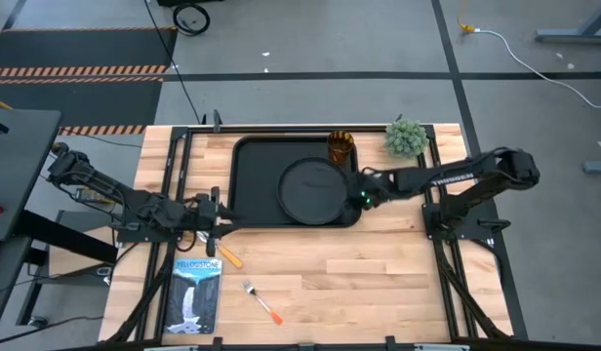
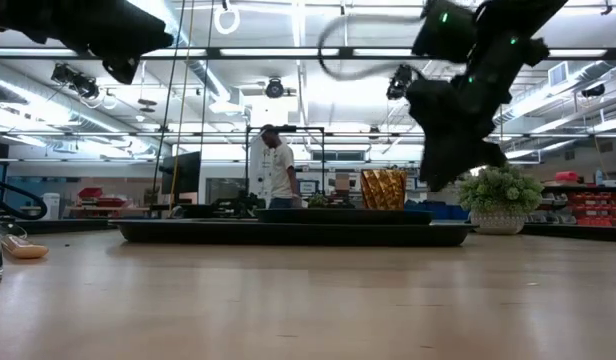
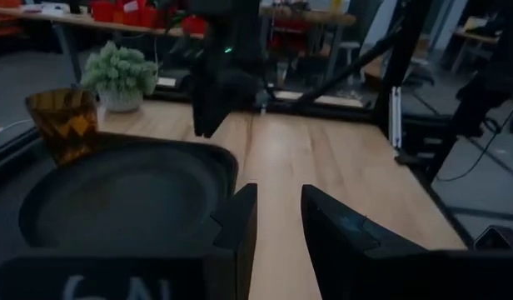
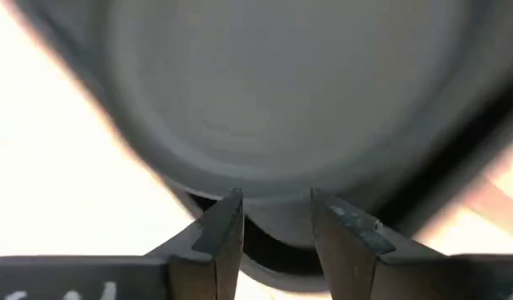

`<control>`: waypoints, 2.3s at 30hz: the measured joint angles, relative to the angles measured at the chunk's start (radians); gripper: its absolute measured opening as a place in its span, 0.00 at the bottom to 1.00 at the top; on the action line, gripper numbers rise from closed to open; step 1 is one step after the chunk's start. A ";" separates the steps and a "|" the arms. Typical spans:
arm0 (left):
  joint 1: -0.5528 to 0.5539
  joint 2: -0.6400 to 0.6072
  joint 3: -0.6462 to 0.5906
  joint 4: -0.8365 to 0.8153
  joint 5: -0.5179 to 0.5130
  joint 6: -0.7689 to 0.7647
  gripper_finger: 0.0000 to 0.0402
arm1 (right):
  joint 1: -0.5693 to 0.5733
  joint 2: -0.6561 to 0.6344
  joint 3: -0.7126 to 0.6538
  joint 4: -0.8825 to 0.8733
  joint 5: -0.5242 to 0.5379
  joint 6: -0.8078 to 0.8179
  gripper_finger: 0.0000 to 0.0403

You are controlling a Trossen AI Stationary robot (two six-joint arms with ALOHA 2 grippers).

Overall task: Pick and place plate/cup/fork/spoon on tray
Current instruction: Put the orange fork on the black tray to the left of the black plate

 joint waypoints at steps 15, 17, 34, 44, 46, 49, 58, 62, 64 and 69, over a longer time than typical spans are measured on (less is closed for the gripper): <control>0.019 0.299 0.355 -0.712 -0.148 -0.552 0.26 | 0.253 0.072 0.001 0.429 0.226 -0.383 0.36; 0.025 0.347 0.378 -0.769 -0.039 -0.657 0.26 | 0.269 0.105 0.001 0.483 0.245 -0.483 0.36; -0.105 0.645 0.501 -0.709 0.077 -1.262 0.21 | 0.430 0.156 0.000 0.567 0.566 -0.945 0.36; -0.145 0.943 0.826 -0.940 0.239 -1.451 0.20 | 0.490 0.156 -0.004 0.559 0.562 -0.998 0.36; -0.154 0.983 0.865 -0.941 0.298 -1.487 0.20 | 0.492 0.156 -0.004 0.559 0.562 -1.001 0.36; -0.172 1.025 0.888 -0.943 0.338 -1.526 0.20 | 0.491 0.156 -0.004 0.563 0.526 -1.006 0.36; -0.222 1.090 0.889 -1.017 0.398 -1.537 0.30 | 0.492 0.156 -0.004 0.574 0.340 -1.046 0.36; -0.243 1.095 0.887 -1.066 0.395 -1.470 0.37 | 0.492 0.156 -0.004 0.592 0.304 -1.047 0.36; -0.243 1.095 0.873 -1.069 0.385 -1.442 0.38 | 0.492 0.156 -0.004 0.600 0.294 -1.050 0.36; -0.246 1.095 0.823 -1.071 0.422 -1.365 0.35 | 0.492 0.156 -0.004 0.605 0.271 -1.051 0.36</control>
